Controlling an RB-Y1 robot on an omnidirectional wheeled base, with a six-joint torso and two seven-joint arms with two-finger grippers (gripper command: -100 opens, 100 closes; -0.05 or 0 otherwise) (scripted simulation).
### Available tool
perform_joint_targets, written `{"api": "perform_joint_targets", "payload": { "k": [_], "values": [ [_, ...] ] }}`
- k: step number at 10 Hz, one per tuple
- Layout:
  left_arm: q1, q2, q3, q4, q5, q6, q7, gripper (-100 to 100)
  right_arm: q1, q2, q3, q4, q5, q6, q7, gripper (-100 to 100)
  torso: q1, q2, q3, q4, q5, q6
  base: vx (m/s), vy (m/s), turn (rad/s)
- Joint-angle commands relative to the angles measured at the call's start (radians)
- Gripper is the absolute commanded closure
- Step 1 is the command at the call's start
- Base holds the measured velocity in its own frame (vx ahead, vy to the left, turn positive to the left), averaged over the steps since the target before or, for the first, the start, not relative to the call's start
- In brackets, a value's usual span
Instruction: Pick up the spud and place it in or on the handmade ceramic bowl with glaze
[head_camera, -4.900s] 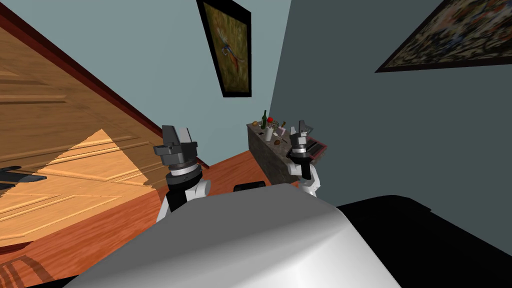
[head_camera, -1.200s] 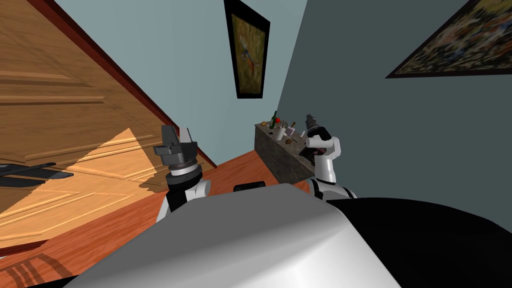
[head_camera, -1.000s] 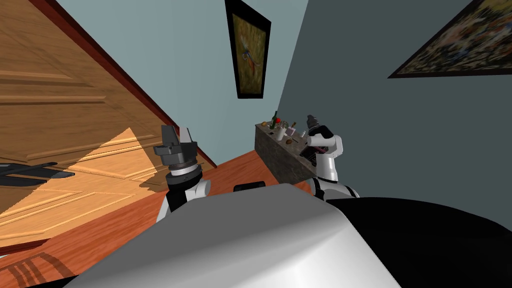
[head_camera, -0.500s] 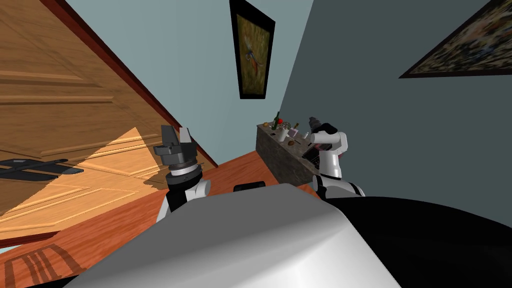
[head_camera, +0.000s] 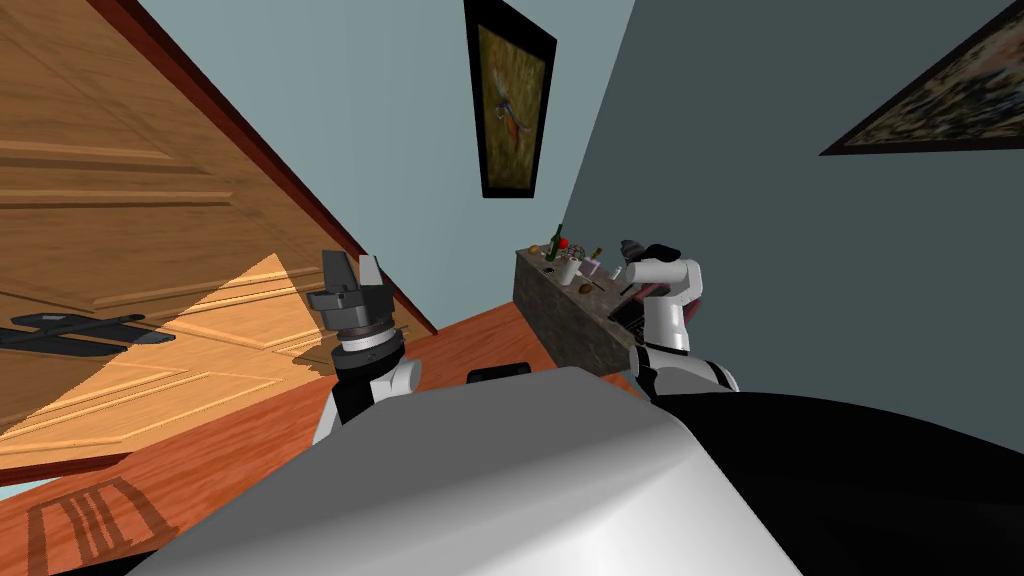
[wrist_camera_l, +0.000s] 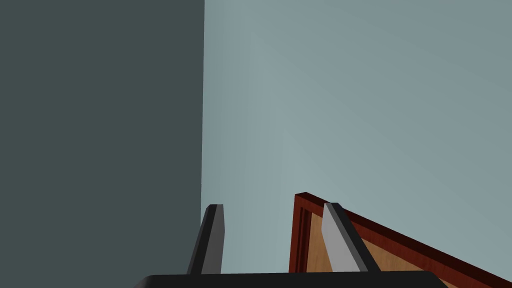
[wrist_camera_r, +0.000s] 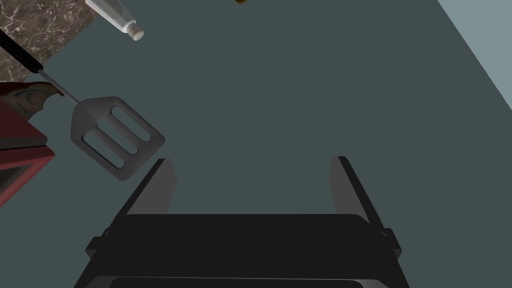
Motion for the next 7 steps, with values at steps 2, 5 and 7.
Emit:
{"api": "perform_joint_targets", "payload": {
  "k": [2,5,7],
  "values": [
    [0.000,0.000,0.000,0.000,0.000,0.000,0.000,0,-0.018,-0.028,-0.003,0.045,-0.013,0.075,0.031,-100,0.000,-0.001,0.000,0.000,0.000,0.000,0.031,-0.009,0.076],
    [0.000,0.000,0.000,0.000,0.000,0.000,0.000,0,-0.035,-0.055,-0.004,0.092,-0.028,0.149,0.060,-100,-0.001,-0.001,0.000,0.000,0.000,0.000,0.030,-0.020,0.052],
    [0.000,0.000,0.000,0.000,0.000,0.000,0.000,0,-0.050,-0.080,-0.003,0.138,-0.042,0.210,0.089,-100,-0.001,-0.002,-0.001,0.000,0.000,0.000,0.051,-0.023,0.088]
  ]
}}
